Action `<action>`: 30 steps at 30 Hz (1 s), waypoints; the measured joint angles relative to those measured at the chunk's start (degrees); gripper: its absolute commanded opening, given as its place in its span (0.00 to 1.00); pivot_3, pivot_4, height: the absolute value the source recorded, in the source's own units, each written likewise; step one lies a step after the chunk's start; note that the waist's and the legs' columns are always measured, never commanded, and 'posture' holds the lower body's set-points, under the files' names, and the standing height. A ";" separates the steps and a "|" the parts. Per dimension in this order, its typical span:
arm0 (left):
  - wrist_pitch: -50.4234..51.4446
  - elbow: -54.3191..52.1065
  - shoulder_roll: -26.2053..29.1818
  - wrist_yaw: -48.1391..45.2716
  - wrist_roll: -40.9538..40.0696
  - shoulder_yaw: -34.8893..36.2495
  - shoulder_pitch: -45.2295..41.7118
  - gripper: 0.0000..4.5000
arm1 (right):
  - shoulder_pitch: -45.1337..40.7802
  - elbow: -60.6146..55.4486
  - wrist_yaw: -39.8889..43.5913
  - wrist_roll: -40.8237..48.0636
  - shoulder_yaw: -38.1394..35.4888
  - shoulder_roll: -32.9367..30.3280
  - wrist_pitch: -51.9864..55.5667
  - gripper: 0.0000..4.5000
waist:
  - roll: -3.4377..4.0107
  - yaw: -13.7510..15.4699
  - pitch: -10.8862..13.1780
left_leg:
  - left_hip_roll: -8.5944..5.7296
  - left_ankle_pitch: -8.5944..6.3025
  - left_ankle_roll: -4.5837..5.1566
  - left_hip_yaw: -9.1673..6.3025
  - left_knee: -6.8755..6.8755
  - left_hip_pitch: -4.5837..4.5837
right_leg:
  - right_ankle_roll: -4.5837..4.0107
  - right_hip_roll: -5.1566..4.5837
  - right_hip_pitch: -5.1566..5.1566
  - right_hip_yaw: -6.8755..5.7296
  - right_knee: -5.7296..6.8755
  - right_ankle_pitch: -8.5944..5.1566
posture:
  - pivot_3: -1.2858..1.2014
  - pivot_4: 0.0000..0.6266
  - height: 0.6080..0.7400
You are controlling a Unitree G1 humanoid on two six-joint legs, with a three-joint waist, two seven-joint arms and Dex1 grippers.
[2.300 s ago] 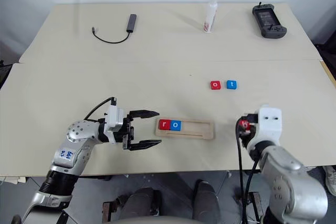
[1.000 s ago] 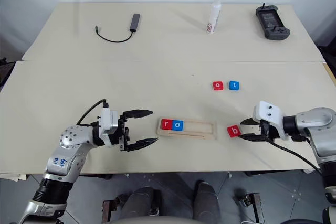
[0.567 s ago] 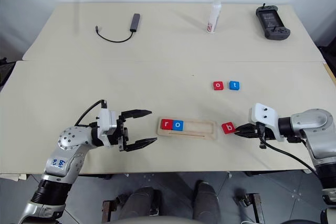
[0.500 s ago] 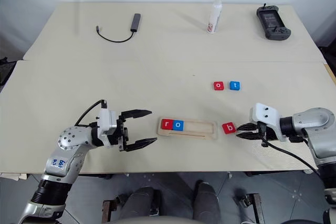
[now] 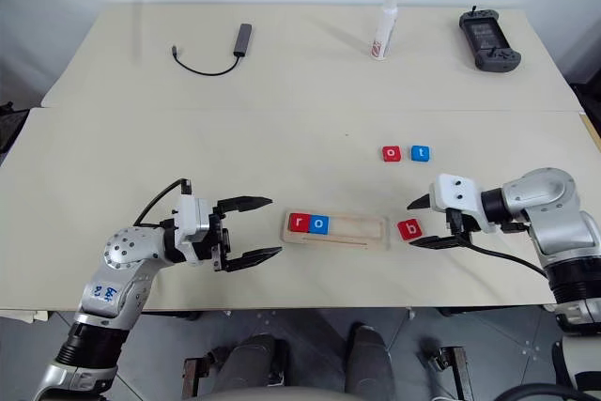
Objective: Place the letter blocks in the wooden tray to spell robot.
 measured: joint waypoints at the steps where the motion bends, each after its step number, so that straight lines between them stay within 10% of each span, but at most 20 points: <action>1: 0.00 -0.06 0.06 0.06 0.00 0.07 0.11 1.00 | -0.55 0.48 0.30 -0.10 0.46 0.02 -0.10 0.76 | 0.00 -0.09 0.00 | 0.01 0.00 0.00 0.00 0.00 0.01 | 0.00 0.00 0.00 0.00 0.01 0.00 | 0.52 0.24 1.00; 7: 0.03 -0.68 0.54 -0.16 -0.02 0.07 1.01 1.00 | -1.81 1.40 1.37 -0.28 1.51 0.01 0.36 0.33 | 0.00 -0.09 0.00 | 0.02 0.00 0.00 0.00 0.00 0.01 | 0.00 0.01 0.00 -0.01 0.01 0.00 | 0.52 0.24 1.00; 21: -0.40 0.11 1.30 -1.40 0.36 0.00 0.89 1.00 | -3.89 -28.00 -3.58 10.24 0.94 0.65 33.89 0.32 | 0.01 -0.13 0.00 | 0.05 -0.01 -0.03 -0.05 0.03 -0.01 | -0.02 0.00 -0.02 0.00 0.04 0.01 | 0.52 0.24 1.00; 30: -0.54 0.05 1.34 -1.14 0.44 -0.02 0.94 1.00 | -4.98 -28.33 -11.46 5.14 8.95 8.03 36.39 0.32 | 0.01 -0.13 0.00 | 0.01 -0.02 -0.03 -0.04 0.02 -0.06 | -0.03 0.00 -0.07 -0.02 0.04 0.01 | 0.52 0.24 1.00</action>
